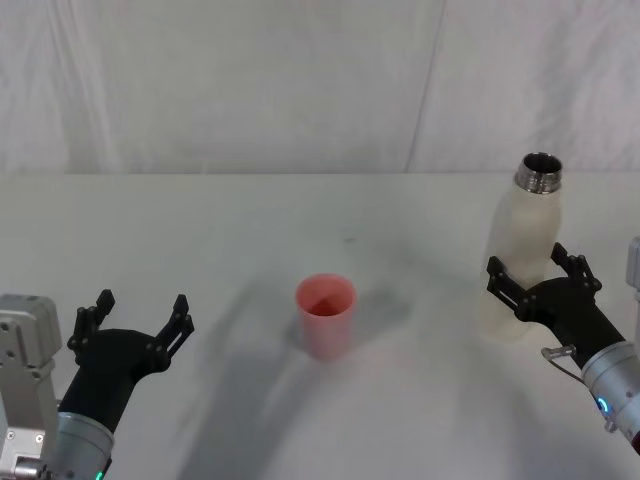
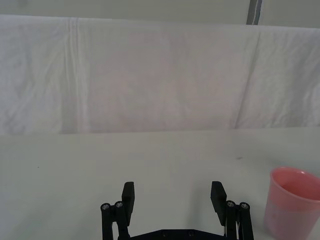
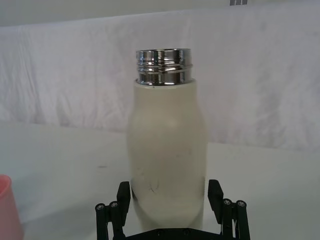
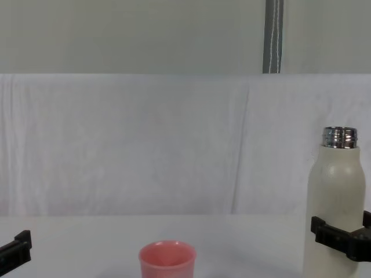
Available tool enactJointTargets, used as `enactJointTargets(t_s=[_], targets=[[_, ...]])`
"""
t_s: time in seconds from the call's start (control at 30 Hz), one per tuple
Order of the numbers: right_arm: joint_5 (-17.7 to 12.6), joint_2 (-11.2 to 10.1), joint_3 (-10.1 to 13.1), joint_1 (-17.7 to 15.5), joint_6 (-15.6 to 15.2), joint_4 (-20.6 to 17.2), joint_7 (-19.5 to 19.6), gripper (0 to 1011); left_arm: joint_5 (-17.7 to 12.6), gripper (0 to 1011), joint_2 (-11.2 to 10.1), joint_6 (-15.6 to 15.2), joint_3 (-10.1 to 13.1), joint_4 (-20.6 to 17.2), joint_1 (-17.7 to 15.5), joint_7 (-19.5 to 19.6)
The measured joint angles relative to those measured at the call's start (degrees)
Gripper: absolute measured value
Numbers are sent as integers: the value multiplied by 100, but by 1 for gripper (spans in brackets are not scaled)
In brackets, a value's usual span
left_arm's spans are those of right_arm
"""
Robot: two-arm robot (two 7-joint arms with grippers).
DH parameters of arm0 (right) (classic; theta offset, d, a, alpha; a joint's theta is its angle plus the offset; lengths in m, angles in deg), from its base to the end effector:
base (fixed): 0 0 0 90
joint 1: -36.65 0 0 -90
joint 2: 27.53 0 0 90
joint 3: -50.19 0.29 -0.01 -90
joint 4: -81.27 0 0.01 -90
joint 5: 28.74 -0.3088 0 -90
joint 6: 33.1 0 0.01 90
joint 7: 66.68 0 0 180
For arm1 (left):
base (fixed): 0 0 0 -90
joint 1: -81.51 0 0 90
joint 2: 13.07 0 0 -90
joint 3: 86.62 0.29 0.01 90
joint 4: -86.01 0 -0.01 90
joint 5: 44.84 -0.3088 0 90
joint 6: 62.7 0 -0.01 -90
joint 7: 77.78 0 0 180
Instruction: Grasp the thermos with one hand and pour water into the cup lid.
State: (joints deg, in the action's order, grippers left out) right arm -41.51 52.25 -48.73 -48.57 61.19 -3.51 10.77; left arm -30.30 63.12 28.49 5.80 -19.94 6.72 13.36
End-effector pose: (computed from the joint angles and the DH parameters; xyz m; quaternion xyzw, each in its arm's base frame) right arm 0.3492 -0.0086 -0.3039 0.0262 -0.0033 -0.5716 0.8201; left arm 0.2530 0.0375 -0.2853 -0.0174 0.0064 0.6616 0.7497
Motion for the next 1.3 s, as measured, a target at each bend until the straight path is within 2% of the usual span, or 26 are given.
enactJointTargets(t_s=[0.83, 1.3], targets=[[86, -90, -3, -294, -81, -404, 67, 1000, 0, 1001, 0, 0, 0, 0, 0, 0], [84, -102, 62, -629, -3, -719, 104, 1000, 0, 1001, 0, 0, 0, 0, 0, 0]])
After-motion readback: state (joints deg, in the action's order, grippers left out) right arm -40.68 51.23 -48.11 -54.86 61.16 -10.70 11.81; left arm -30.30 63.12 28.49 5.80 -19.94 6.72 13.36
